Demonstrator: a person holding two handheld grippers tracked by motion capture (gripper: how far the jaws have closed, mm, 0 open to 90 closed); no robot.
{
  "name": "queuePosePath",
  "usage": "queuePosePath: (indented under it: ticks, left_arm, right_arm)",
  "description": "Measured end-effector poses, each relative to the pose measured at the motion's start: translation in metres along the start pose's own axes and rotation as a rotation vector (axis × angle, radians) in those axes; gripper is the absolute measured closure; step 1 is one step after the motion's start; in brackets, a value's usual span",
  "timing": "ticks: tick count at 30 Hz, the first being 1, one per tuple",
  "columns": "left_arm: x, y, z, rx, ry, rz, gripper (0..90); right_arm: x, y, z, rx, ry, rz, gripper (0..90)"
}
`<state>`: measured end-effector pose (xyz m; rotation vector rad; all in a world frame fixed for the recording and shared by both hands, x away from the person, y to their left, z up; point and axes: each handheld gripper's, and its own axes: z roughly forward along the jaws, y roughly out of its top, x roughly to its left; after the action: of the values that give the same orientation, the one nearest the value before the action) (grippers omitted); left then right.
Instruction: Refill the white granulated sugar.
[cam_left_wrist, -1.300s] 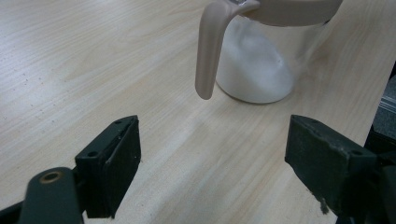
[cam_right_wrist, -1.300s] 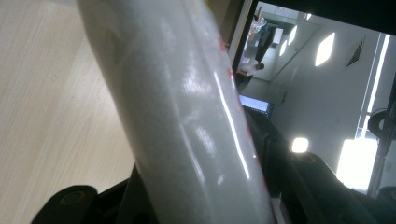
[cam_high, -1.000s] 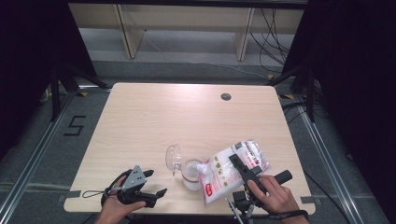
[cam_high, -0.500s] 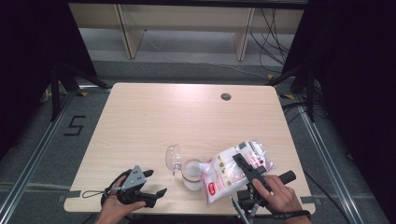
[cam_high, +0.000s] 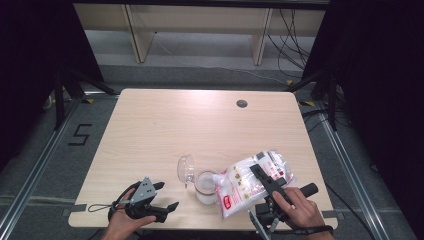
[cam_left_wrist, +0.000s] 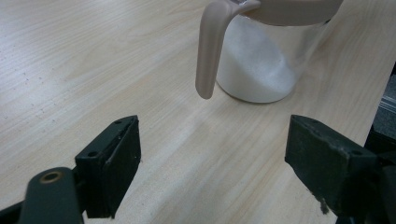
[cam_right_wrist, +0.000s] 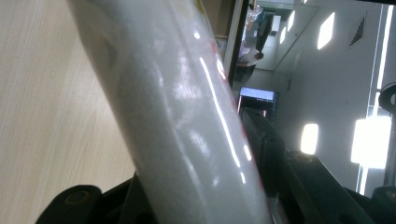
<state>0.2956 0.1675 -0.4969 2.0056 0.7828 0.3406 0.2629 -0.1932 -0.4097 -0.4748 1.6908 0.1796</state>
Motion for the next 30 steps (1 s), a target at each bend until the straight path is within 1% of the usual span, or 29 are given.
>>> queuePosePath:
  ticks: [4,6,7,8,9,10,11,13,14,15,16,19,20,22,25,26,27,28,29,30]
  left_arm:
    - [0.0002,0.0,-0.0002,0.0,0.001,0.0,18.0]
    - [0.0001,0.0,-0.0002,0.0,0.0,0.001,18.1]
    - [0.0001,0.0001,-0.0002,0.0,0.0,0.001,18.0]
    - [0.0001,0.0,-0.0002,0.0,0.0,0.001,18.1]
    - [0.0001,0.0,-0.0001,0.001,0.0,0.001,18.1]
    - [0.0002,0.0,0.0,0.001,0.001,0.003,18.1]
    - [0.0006,0.0002,-0.0003,0.001,0.001,0.012,18.1]
    - [0.0003,0.0002,-0.0003,0.0,0.001,0.007,18.1]
    - [0.0001,0.0001,-0.0003,0.0,0.001,0.001,18.1]
    - [0.0001,0.0,-0.0002,0.0,0.001,0.0,18.1]
    - [0.0,0.0,-0.0002,0.001,0.001,0.001,18.0]
    - [0.0014,0.0006,-0.0003,0.001,-0.001,0.027,18.1]
    - [0.0001,0.0,-0.0001,0.001,0.001,0.001,18.0]
    - [0.0001,0.0,-0.0001,0.001,0.0,0.002,18.1]
    - [0.0013,0.0005,-0.0003,0.001,0.0,0.025,18.1]
    - [0.0019,0.0007,-0.0003,0.002,-0.001,0.035,18.0]
    - [0.0026,0.0008,-0.001,0.012,0.0,0.045,18.1]
    - [0.0017,0.0007,-0.0002,0.001,-0.001,0.033,18.1]
    - [0.0017,0.0007,-0.0003,0.002,-0.001,0.034,18.0]
    - [0.0017,0.0007,-0.0002,0.002,-0.001,0.033,18.1]
  right_arm:
    - [0.0002,0.0007,-0.0007,0.005,0.007,0.013,66.8]
    - [0.0001,0.0006,-0.0007,0.0,0.001,0.021,66.8]
    - [0.0002,0.0009,-0.001,0.004,0.009,0.016,66.8]
    - [0.0035,0.001,-0.0015,0.016,0.016,0.049,66.8]
    - [0.0003,0.0022,-0.0009,0.0,0.003,0.001,66.8]
    - [0.0005,0.0029,-0.0009,-0.002,0.003,0.008,66.9]
    - [0.002,0.0032,-0.0012,0.006,0.012,0.032,66.9]
    - [0.0008,0.0034,-0.0007,-0.003,0.01,0.02,66.8]
    - [-0.0003,0.0041,-0.0003,-0.015,0.002,0.001,66.9]
    - [0.0009,0.0045,-0.0004,-0.007,0.006,0.013,66.9]
    - [0.0007,0.0047,-0.0002,-0.009,0.004,0.007,66.9]
    - [0.0006,0.0045,0.0003,-0.013,0.007,0.002,66.9]
    - [0.0007,0.0046,0.0003,-0.012,0.006,0.002,66.9]
    - [0.001,0.0049,0.0,-0.009,0.008,0.01,66.9]
    - [0.0004,0.0052,-0.0007,-0.013,-0.002,0.004,66.9]
    - [0.001,0.0053,-0.0012,-0.003,0.005,0.018,66.9]
    - [-0.0001,0.0055,-0.001,-0.008,0.001,0.007,67.0]
    - [-0.0003,0.0054,-0.0009,-0.011,-0.002,0.004,66.9]
    - [0.0019,0.0052,-0.0013,-0.002,0.008,0.033,67.0]
    - [0.0,0.0054,-0.0009,-0.011,0.001,0.007,67.0]
